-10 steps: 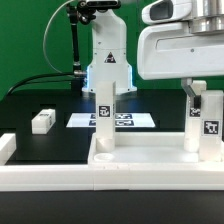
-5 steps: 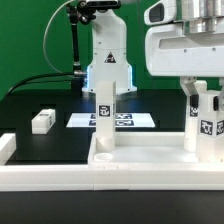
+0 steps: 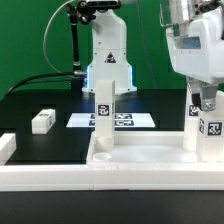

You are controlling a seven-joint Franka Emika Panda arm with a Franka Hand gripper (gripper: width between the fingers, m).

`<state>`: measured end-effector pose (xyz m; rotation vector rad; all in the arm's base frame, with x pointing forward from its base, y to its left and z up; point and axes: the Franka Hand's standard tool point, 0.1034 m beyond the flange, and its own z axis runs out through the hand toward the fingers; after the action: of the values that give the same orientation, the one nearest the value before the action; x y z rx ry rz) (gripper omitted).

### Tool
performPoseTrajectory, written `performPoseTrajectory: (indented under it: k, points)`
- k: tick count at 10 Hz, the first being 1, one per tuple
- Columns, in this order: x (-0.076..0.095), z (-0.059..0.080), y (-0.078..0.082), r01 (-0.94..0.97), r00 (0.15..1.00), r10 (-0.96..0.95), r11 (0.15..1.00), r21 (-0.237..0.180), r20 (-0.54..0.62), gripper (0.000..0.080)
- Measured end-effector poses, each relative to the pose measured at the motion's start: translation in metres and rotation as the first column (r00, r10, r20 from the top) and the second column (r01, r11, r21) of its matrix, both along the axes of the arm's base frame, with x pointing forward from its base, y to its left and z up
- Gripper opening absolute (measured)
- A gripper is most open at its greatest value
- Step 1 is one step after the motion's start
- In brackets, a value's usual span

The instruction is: Assemble desk

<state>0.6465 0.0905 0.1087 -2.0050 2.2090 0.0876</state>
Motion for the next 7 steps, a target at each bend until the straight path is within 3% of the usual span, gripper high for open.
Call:
performPoseTrajectory:
  k: [3, 5, 7]
  points:
    - [-0.0003, 0.0, 0.0015, 0.162, 0.987, -0.161, 0.987, 0.011, -0.026, 0.0291]
    - [-0.0003, 0.0003, -0.0015, 0.418, 0.908, -0.416, 0.907, 0.042, -0.053, 0.0292]
    - [-0.0021, 0.001, 0.0016, 0.443, 0.896, -0.443, 0.895, 0.055, -0.025, 0.0294]
